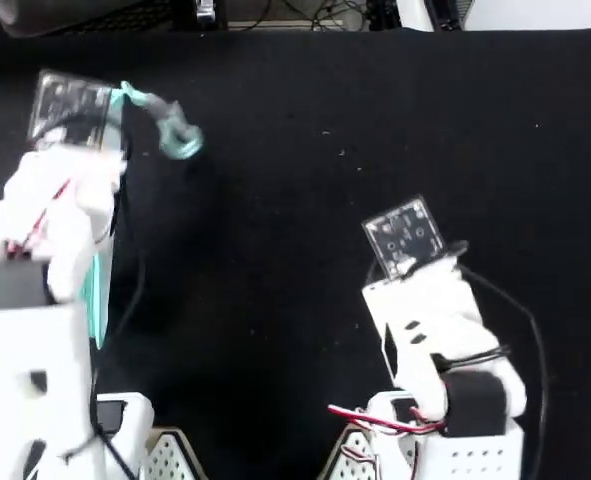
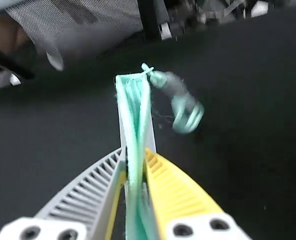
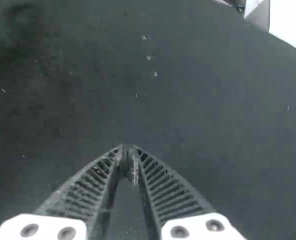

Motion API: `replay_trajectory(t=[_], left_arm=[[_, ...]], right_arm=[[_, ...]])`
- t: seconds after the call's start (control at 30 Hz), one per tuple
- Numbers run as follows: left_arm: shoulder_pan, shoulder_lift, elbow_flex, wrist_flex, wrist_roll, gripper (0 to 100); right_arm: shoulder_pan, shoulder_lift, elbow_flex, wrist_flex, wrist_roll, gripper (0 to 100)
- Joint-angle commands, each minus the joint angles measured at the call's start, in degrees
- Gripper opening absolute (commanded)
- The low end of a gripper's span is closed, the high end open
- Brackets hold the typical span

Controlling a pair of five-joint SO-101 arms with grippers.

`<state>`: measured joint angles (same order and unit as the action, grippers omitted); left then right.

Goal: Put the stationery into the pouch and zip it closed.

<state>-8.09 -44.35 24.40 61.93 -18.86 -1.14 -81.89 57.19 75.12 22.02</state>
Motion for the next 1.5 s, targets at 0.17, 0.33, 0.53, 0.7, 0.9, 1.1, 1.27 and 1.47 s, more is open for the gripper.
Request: replay_trajectory(t=[0.17,0.33,0.53,0.7,0.9,1.1,1.27,1.47], left_arm=[[20.62,13.36,2.51,-3.34,-0.44,3],[28.53,17.14,4.62,-8.09,-0.44,3],[28.70,18.02,4.00,-6.51,8.53,24],[29.41,11.43,-2.07,-0.62,19.60,32],[28.70,-3.25,-7.08,8.35,20.75,32],[17.45,-18.55,7.96,15.38,15.74,10],[1.89,-30.24,30.46,8.70,8.97,12],[-6.55,-50.73,49.45,7.74,8.70,13]], right_arm=[[8.79,-7.96,17.45,-8.09,-0.09,1.4],[9.05,-11.21,25.63,-12.48,-4.13,1.4],[9.14,-17.54,28.35,-10.46,-8.53,1.4],[8.79,-22.46,33.80,-10.20,-8.62,1.4],[8.79,-25.71,35.82,-10.11,-8.79,1.4],[8.70,-25.63,36.53,-10.55,-8.88,1.4],[5.71,-25.63,39.34,-14.24,-8.79,1.4],[2.55,-25.63,39.34,-13.54,-8.70,1.4]])
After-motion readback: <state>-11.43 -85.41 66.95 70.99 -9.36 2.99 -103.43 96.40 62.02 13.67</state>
